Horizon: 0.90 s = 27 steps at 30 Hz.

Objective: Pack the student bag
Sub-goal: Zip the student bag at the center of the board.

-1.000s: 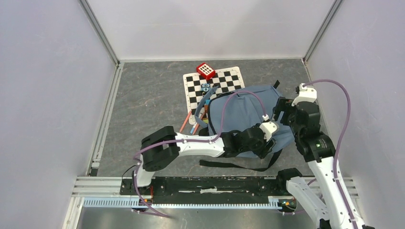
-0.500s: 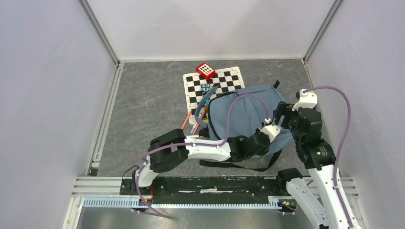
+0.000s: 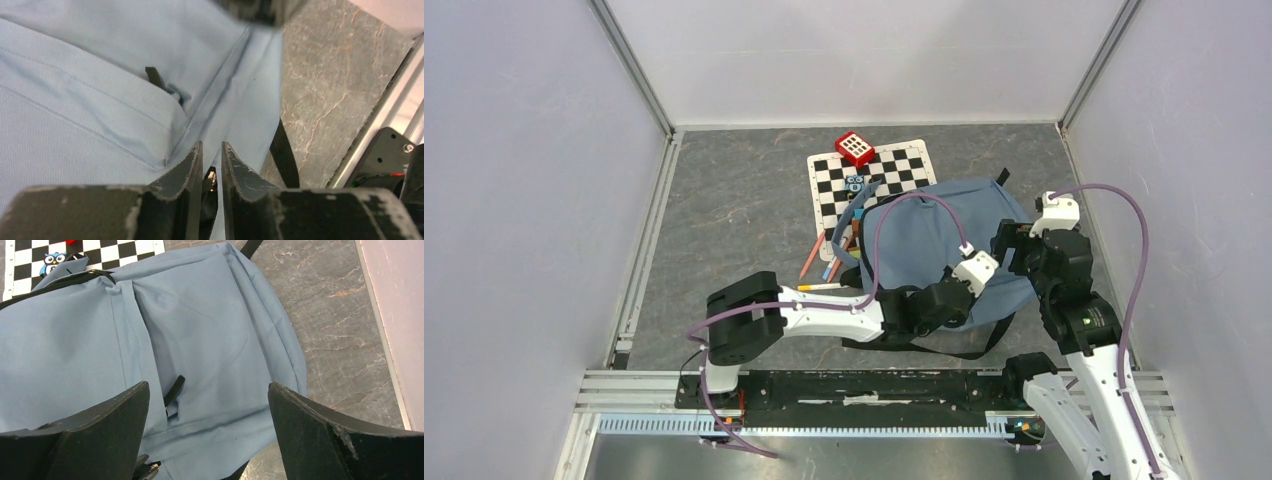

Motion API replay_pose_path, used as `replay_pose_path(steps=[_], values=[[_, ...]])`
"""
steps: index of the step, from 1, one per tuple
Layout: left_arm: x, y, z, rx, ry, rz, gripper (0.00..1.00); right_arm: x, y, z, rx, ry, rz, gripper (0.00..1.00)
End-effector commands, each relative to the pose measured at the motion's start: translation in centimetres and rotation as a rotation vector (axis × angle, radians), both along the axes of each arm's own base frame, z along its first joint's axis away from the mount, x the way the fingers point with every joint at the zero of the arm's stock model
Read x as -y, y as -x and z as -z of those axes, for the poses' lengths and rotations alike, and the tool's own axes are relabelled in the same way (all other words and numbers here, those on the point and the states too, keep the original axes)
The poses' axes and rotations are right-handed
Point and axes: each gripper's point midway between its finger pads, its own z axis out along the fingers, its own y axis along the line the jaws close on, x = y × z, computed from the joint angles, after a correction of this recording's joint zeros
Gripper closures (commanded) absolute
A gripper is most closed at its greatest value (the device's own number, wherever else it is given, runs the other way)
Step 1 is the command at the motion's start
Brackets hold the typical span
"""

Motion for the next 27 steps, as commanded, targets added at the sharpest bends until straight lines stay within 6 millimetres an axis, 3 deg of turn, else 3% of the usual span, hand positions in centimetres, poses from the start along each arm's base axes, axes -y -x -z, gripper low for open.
replay_pose_path(steps=[1, 3, 4, 7, 10, 14, 18, 23, 27], values=[[2.2, -0.7, -3.4, 0.046, 0.078, -0.006, 0.74, 0.1, 0.3, -0.3, 0.006, 0.032, -0.018, 0.07], [2.3, -1.0, -3.0, 0.03, 0.072, -0.037, 0.71, 0.2, 0.4, -0.3, 0.004, 0.039, -0.022, 0.07], [2.2, -1.2, -2.8, 0.028, 0.065, -0.054, 0.65, 0.2, 0.4, -0.2, 0.004, 0.039, -0.022, 0.07], [0.9, -1.9, -2.8, 0.042, 0.051, -0.149, 0.6, 0.1, 0.6, 0.0, 0.005, 0.037, -0.025, 0.06], [-0.2, -2.0, -4.1, 0.026, 0.103, -0.215, 0.36, -0.1, 0.6, 0.4, -0.001, 0.031, -0.04, 0.06], [-1.1, -1.7, -6.1, -0.044, 0.204, -0.264, 0.23, -0.4, 0.5, 0.5, -0.01, 0.033, -0.057, 0.05], [-2.8, -1.9, -4.6, -0.09, 0.18, -0.341, 0.22, -0.5, 0.4, 0.4, -0.011, 0.037, -0.06, 0.05], [-2.9, -1.1, -3.4, -0.164, 0.223, -0.313, 0.4, -0.6, 0.6, 0.6, -0.012, 0.012, -0.058, 0.05], [-2.4, -1.1, -2.2, -0.22, 0.214, -0.297, 0.47, -0.9, 0.6, 0.8, -0.014, -0.004, -0.066, 0.05]])
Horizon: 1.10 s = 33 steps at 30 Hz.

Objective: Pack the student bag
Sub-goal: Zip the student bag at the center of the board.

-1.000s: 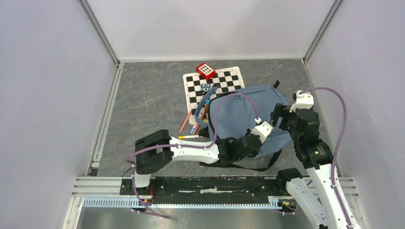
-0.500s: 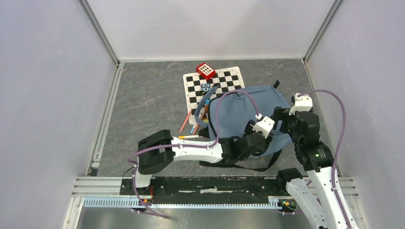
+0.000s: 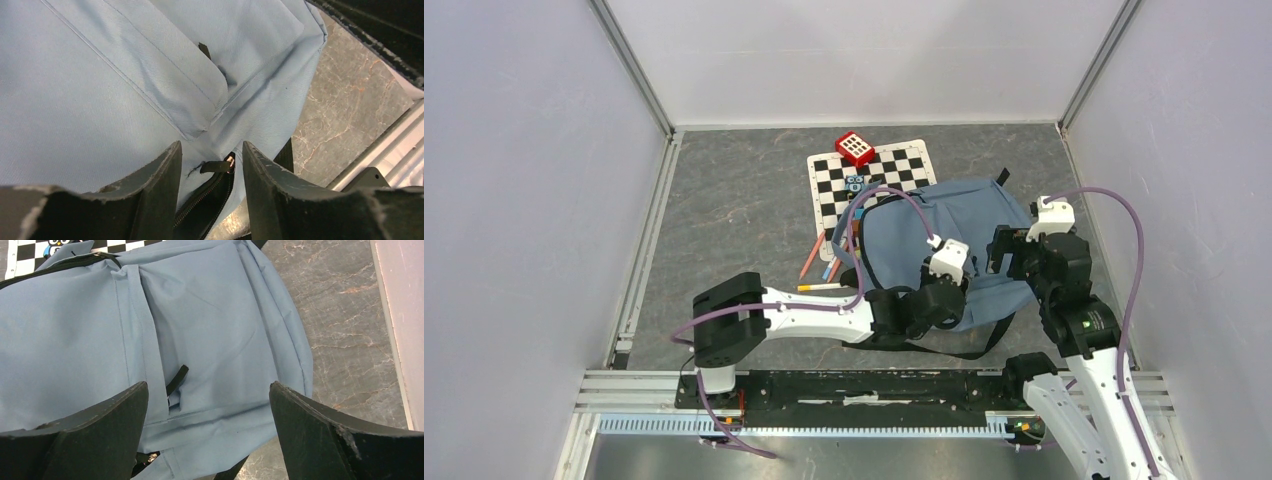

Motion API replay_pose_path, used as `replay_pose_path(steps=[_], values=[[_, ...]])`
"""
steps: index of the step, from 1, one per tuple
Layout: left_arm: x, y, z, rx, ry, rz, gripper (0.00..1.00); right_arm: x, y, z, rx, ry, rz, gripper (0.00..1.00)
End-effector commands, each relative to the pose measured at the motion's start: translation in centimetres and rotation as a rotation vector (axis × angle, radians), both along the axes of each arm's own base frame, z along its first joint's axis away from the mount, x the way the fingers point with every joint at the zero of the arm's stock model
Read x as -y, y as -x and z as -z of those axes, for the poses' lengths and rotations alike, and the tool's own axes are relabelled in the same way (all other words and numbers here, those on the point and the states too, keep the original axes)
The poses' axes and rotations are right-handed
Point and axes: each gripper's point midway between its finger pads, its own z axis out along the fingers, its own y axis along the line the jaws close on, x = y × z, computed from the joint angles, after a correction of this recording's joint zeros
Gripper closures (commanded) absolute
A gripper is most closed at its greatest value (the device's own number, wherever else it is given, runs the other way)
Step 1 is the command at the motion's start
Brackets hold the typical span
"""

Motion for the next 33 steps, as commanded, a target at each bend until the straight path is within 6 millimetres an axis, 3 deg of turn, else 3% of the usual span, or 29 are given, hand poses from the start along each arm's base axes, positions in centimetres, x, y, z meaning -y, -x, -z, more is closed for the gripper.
replay_pose_path(steps=[1, 8, 20, 24, 28, 33], values=[[0.7, -0.2, -0.9, -0.079, 0.113, -0.022, 0.48, -0.5, -0.1, -0.3, 0.016, -0.023, -0.016, 0.05], [1.8, -0.4, 0.8, -0.132, 0.101, -0.004, 0.6, -0.5, 0.0, -0.5, 0.016, -0.018, -0.021, 0.05], [0.3, -0.3, 2.1, -0.124, 0.041, -0.048, 0.5, -0.9, 0.4, 0.6, -0.013, -0.043, -0.032, 0.05], [0.2, -0.2, 2.6, -0.124, 0.026, -0.042, 0.64, -1.0, 0.3, 1.1, -0.022, -0.046, -0.033, 0.05], [0.6, 0.5, 1.8, -0.127, 0.067, -0.002, 0.97, -1.2, 0.2, 1.7, -0.032, -0.049, -0.04, 0.05], [-0.4, 0.8, -1.1, -0.096, 0.122, 0.019, 0.98, -1.4, 0.5, 3.0, -0.075, -0.035, -0.062, 0.02]])
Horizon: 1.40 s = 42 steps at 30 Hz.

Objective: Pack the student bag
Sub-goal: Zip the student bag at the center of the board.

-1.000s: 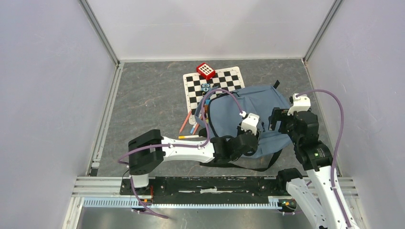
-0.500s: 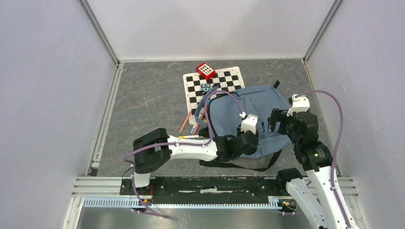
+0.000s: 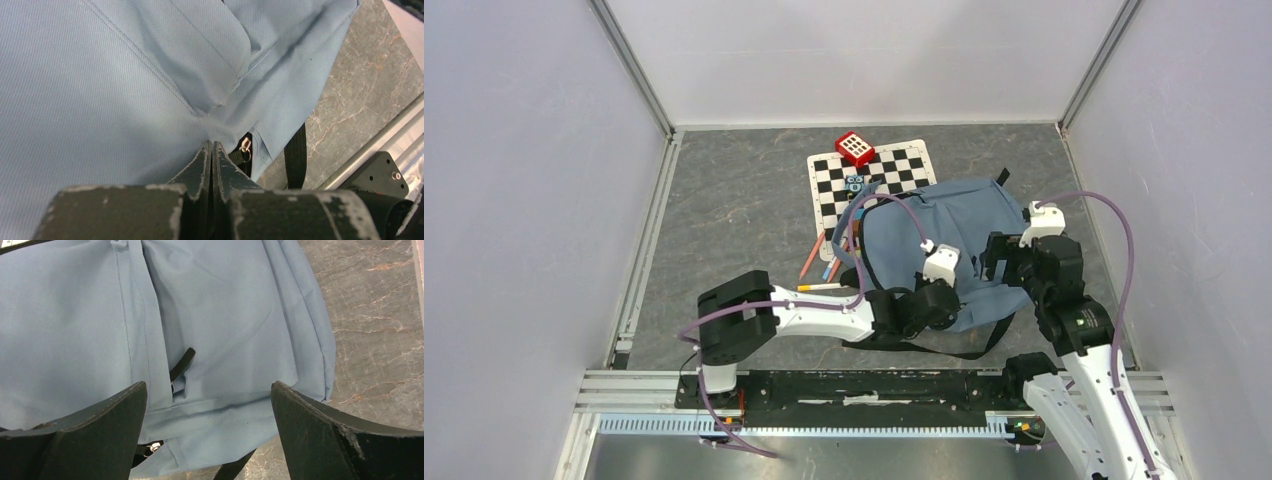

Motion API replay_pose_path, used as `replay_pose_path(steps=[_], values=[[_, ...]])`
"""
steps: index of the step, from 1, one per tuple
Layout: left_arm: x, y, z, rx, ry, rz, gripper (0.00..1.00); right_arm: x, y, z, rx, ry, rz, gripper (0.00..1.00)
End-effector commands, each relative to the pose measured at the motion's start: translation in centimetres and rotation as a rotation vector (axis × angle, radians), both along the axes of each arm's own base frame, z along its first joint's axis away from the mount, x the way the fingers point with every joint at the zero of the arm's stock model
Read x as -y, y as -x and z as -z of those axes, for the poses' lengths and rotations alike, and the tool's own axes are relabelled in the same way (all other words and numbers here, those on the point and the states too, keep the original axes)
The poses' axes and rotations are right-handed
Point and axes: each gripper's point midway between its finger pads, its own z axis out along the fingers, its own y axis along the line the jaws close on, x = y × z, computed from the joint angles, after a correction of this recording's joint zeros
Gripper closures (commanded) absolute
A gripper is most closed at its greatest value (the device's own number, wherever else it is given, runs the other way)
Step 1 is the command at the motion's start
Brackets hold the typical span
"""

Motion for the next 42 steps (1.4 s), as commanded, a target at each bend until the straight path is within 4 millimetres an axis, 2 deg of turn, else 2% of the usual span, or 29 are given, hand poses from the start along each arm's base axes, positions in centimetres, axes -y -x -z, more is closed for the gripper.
replay_pose_path(steps=[1, 8, 12, 18, 25, 30, 34, 38, 42], values=[[-0.3, 0.2, -5.6, 0.048, 0.14, 0.008, 0.98, -0.6, 0.0, 0.8, -0.018, -0.008, -0.034, 0.02], [-2.0, 1.2, -7.0, 0.066, 0.178, 0.059, 0.98, -0.5, 1.0, 4.5, -0.145, -0.048, 0.024, 0.02], [-2.0, 2.1, -7.8, 0.085, 0.211, 0.134, 0.98, -0.2, 1.8, 6.5, -0.237, -0.091, 0.113, 0.02], [-1.5, 3.4, -8.2, 0.066, 0.257, 0.208, 0.98, 0.4, 1.8, 5.4, -0.171, -0.191, 0.234, 0.02], [-0.5, 4.2, -8.4, 0.046, 0.288, 0.253, 0.98, 0.3, 2.8, 3.7, -0.12, -0.329, 0.323, 0.03], [-0.2, 4.2, -8.5, 0.052, 0.291, 0.258, 0.98, 0.1, 4.6, 5.8, -0.233, -0.357, 0.366, 0.02], [-0.1, 4.2, -8.6, 0.055, 0.292, 0.26, 0.98, -1.2, 5.6, 8.3, -0.317, -0.421, 0.363, 0.02], [0.2, 4.5, -8.5, 0.048, 0.3, 0.28, 0.98, -2.0, 5.5, 10.1, -0.346, -0.48, 0.371, 0.02], [0.6, 5.0, -8.5, 0.05, 0.309, 0.314, 0.98, -2.9, 4.9, 10.6, -0.351, -0.531, 0.359, 0.02]])
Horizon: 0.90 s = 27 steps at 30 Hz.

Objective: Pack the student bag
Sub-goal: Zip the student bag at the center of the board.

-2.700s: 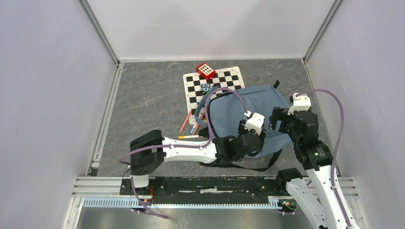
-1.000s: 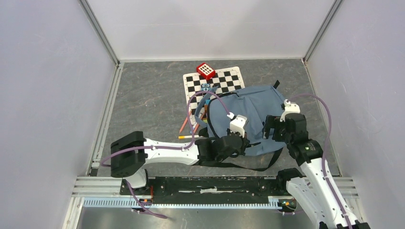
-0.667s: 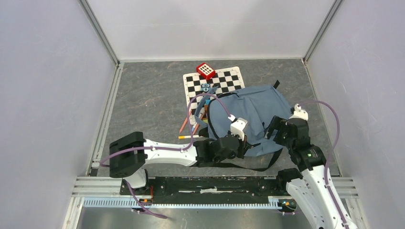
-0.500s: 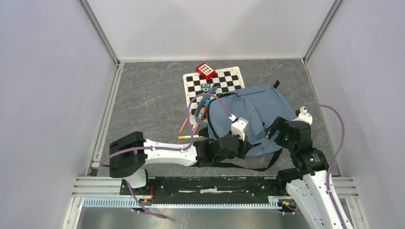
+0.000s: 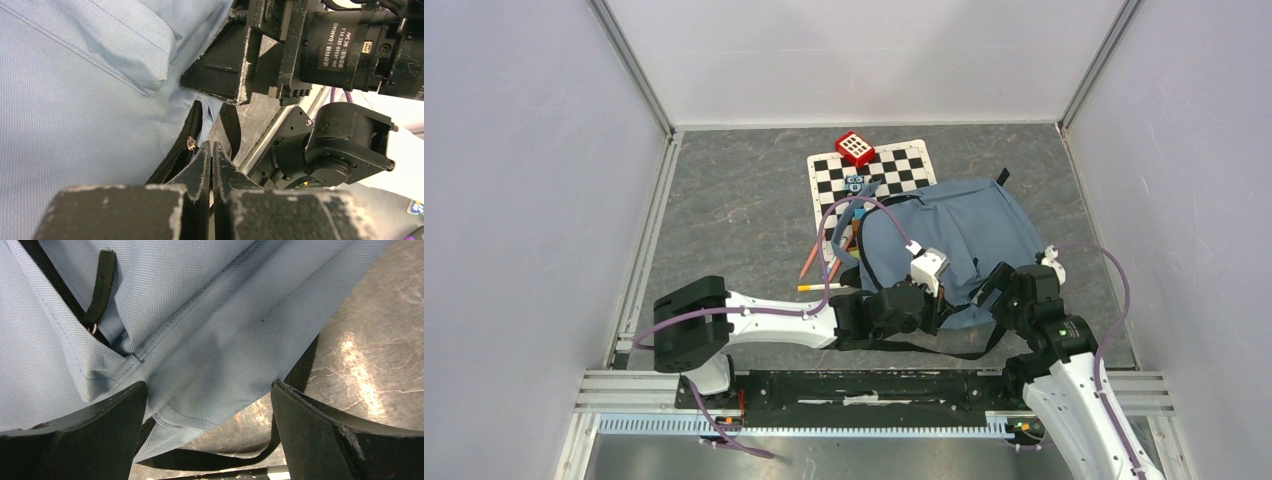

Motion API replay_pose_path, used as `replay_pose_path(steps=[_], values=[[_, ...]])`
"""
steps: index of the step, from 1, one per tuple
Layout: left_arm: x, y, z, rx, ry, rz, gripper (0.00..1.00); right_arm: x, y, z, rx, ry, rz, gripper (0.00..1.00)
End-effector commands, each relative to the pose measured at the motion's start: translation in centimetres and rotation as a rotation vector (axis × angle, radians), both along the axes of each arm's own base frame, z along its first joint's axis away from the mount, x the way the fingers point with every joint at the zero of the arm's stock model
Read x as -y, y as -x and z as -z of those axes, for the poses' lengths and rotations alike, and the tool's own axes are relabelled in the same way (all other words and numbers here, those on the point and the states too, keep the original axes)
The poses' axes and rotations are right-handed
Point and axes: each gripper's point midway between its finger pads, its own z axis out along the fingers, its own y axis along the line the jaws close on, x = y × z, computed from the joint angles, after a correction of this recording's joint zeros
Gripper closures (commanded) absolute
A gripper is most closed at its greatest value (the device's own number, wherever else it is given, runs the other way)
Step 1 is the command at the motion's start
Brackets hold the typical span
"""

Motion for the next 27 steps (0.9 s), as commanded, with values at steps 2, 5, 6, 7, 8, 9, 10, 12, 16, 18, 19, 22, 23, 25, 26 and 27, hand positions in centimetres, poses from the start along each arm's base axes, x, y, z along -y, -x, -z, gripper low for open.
replay_pose_path(steps=[2, 5, 6, 7, 8, 9, 10, 12, 16, 18, 19, 22, 23, 25, 26, 27], values=[[1.7, 0.9, -3.3, 0.057, 0.103, 0.078, 0.98, -1.5, -1.6, -0.4, 0.044, -0.093, 0.016, 0.02], [1.9, 1.3, -3.3, 0.067, 0.102, 0.097, 0.98, -1.6, -1.9, -0.1, 0.036, -0.096, 0.017, 0.02], [1.9, 1.3, -3.2, 0.072, 0.099, 0.101, 0.98, -1.6, -1.9, 0.1, 0.033, -0.1, 0.018, 0.02], [2.0, 1.4, -3.2, 0.077, 0.099, 0.109, 0.98, -1.8, -2.0, 0.2, 0.034, -0.106, 0.014, 0.02], [2.0, 1.5, -3.3, 0.083, 0.098, 0.113, 0.98, -1.9, -2.1, 0.4, 0.031, -0.109, 0.012, 0.02], [2.0, 1.5, -3.3, 0.084, 0.097, 0.115, 0.98, -1.9, -2.1, 0.6, 0.03, -0.108, 0.011, 0.03], [2.0, 1.6, -3.4, 0.087, 0.099, 0.114, 0.98, -1.8, -2.0, 0.9, 0.023, -0.103, 0.014, 0.07], [1.8, 1.4, -3.5, 0.091, 0.096, 0.105, 0.98, -1.7, -1.9, 1.1, 0.025, -0.101, 0.02, 0.18], [0.7, 0.8, -3.1, 0.113, 0.064, 0.067, 0.98, -1.2, -2.3, 0.3, 0.069, -0.091, 0.047, 0.52], [0.0, 0.5, -2.8, 0.126, 0.043, 0.049, 0.98, -1.0, -2.4, -0.1, 0.089, -0.097, 0.063, 0.68], [-0.4, 0.3, -2.8, 0.134, 0.036, 0.04, 0.98, -1.0, -2.4, -0.3, 0.097, -0.101, 0.067, 0.76], [-1.7, -0.2, -2.8, 0.162, 0.016, 0.006, 0.98, -0.9, -2.4, -0.5, 0.106, -0.105, 0.08, 0.93], [-2.2, -0.4, -2.9, 0.177, 0.008, -0.007, 0.98, -0.8, -2.4, -0.5, 0.105, -0.1, 0.084, 0.98], [-3.2, -0.9, -3.3, 0.212, -0.015, -0.029, 0.98, -0.5, -2.3, -0.5, 0.104, -0.089, 0.092, 1.0], [-3.8, -1.2, -3.6, 0.227, -0.025, -0.041, 0.98, -0.4, -2.3, -0.5, 0.102, -0.084, 0.097, 1.0], [-4.4, -1.4, -3.8, 0.245, -0.037, -0.056, 0.98, -0.4, -2.2, -0.5, 0.099, -0.082, 0.098, 1.0]])
